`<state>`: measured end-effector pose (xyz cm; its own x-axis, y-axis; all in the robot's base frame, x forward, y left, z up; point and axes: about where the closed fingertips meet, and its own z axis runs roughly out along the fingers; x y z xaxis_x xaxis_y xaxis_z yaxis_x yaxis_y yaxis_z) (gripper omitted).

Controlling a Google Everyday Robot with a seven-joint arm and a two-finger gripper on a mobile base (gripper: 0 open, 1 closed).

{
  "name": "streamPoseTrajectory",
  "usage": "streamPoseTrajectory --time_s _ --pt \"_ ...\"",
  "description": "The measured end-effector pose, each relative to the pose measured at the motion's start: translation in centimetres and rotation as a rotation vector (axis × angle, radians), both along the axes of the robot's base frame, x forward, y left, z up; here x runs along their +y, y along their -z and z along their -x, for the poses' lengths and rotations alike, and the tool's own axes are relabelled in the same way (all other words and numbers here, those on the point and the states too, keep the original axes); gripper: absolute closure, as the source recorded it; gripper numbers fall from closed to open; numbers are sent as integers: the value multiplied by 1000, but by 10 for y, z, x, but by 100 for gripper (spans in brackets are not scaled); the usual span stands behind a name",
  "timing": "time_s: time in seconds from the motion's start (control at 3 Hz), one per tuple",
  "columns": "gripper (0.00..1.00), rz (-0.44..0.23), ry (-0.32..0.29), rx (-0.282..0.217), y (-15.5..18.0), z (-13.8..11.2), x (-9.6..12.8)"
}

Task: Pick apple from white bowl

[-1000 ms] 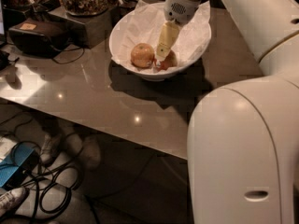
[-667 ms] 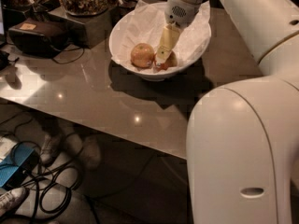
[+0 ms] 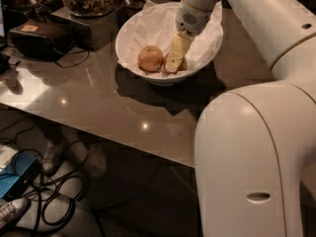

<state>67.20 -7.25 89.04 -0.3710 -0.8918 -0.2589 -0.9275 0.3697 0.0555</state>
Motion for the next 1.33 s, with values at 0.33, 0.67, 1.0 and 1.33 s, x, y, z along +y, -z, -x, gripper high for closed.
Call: streamPoseTrajectory --time_s 0.33,0.67,1.0,1.33 --pt "20 -1 -2 30 11 3 0" --pt "23 -4 -9 61 20 10 1" --pt "28 -3 -16 84 28 16 2" --pt "47 -17 -7 52 31 6 7"
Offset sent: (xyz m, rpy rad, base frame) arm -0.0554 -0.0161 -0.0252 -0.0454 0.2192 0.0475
